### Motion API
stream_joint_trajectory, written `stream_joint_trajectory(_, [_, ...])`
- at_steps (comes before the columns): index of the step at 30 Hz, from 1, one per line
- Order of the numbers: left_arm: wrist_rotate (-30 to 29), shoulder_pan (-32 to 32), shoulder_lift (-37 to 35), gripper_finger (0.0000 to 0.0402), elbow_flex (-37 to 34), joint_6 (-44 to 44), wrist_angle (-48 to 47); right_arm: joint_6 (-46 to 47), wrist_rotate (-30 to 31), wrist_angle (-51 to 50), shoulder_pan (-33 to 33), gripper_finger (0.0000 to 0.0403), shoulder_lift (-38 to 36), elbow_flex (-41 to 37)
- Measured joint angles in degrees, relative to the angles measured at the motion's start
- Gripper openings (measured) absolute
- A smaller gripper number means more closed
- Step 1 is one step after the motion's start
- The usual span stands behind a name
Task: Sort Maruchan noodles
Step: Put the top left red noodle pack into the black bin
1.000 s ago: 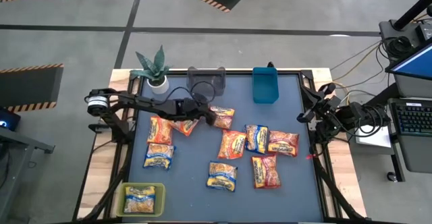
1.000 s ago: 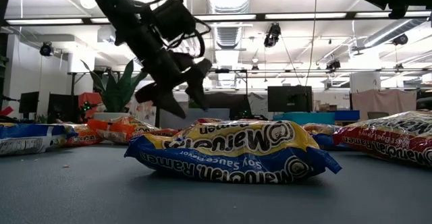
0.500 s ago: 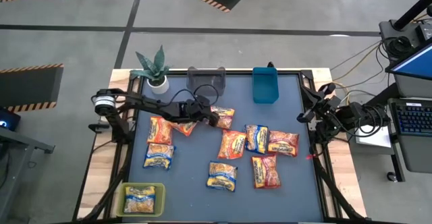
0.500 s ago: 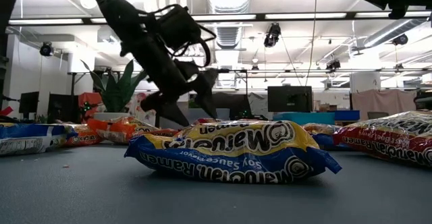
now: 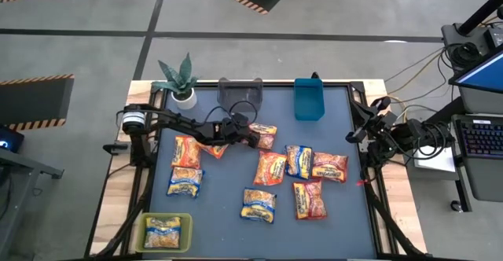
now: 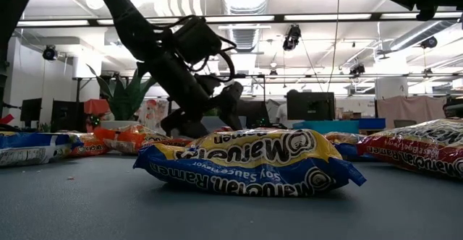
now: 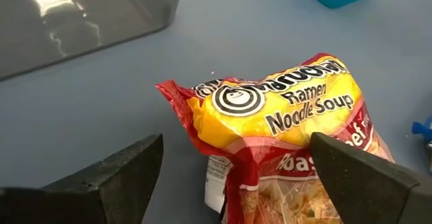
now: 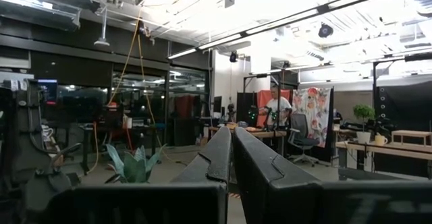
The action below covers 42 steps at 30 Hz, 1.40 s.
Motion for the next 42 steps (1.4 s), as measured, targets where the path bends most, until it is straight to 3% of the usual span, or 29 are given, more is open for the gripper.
stream_joint_trajectory(25, [0.6, -0.5, 0.2, 0.0135, 0.0, 0.5, 0.2, 0.0, 0.0, 0.0, 0.0, 0.0009, 0.0, 0.0])
stream_joint_trajectory(42, [-0.4, -0.4, 0.3, 0.0028, -0.2, 0.6, 1.1, 0.0, 0.0, 0.0, 0.0, 0.0009, 0.0, 0.0])
